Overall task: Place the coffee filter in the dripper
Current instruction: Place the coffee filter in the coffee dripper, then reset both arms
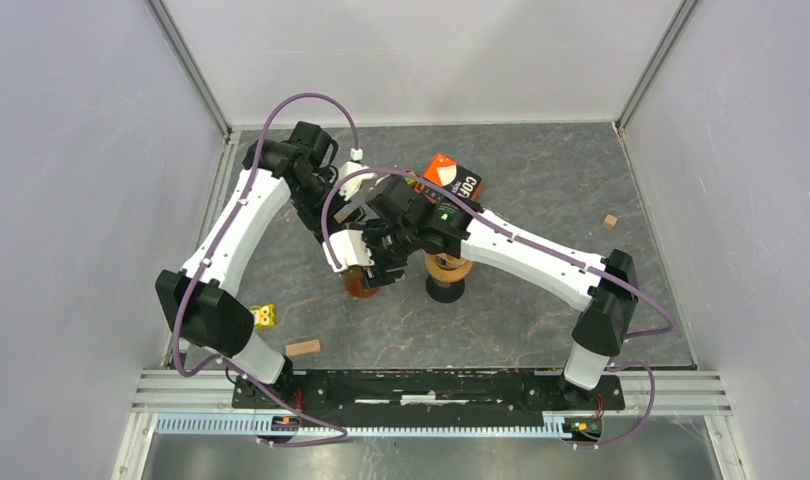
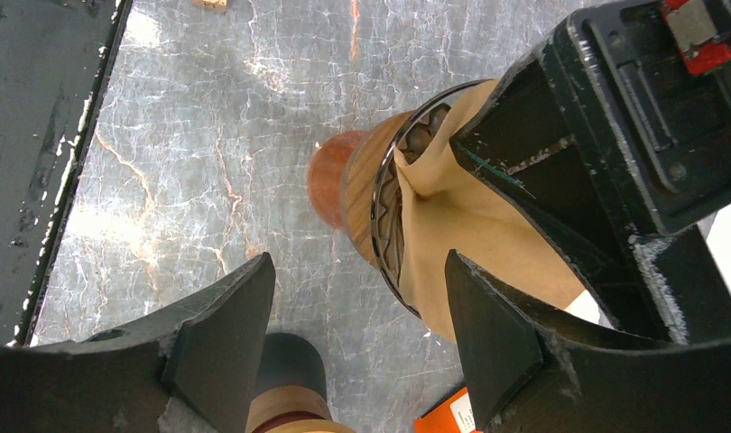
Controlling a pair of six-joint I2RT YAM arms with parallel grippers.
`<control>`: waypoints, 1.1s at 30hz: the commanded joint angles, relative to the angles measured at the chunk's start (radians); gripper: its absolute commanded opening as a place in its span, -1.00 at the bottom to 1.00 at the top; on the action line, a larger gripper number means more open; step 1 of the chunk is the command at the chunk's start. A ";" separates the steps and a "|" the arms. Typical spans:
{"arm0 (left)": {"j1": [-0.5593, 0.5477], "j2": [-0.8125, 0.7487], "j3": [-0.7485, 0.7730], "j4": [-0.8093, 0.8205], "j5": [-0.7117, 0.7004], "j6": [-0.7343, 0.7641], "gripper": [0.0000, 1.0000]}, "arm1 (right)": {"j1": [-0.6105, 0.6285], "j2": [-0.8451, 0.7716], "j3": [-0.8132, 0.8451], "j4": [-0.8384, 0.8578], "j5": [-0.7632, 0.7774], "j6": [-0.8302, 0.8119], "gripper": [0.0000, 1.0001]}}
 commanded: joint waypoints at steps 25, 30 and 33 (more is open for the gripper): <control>0.006 -0.110 0.163 0.192 -0.005 -0.200 0.99 | -0.055 -0.168 0.014 0.085 0.073 0.104 0.59; 0.014 -0.168 0.132 0.375 -0.025 -0.328 0.99 | -0.137 -0.256 -0.020 0.192 0.153 0.224 0.64; 0.028 -0.224 0.070 0.496 -0.055 -0.415 0.99 | -0.213 -0.319 -0.059 0.278 0.242 0.299 0.66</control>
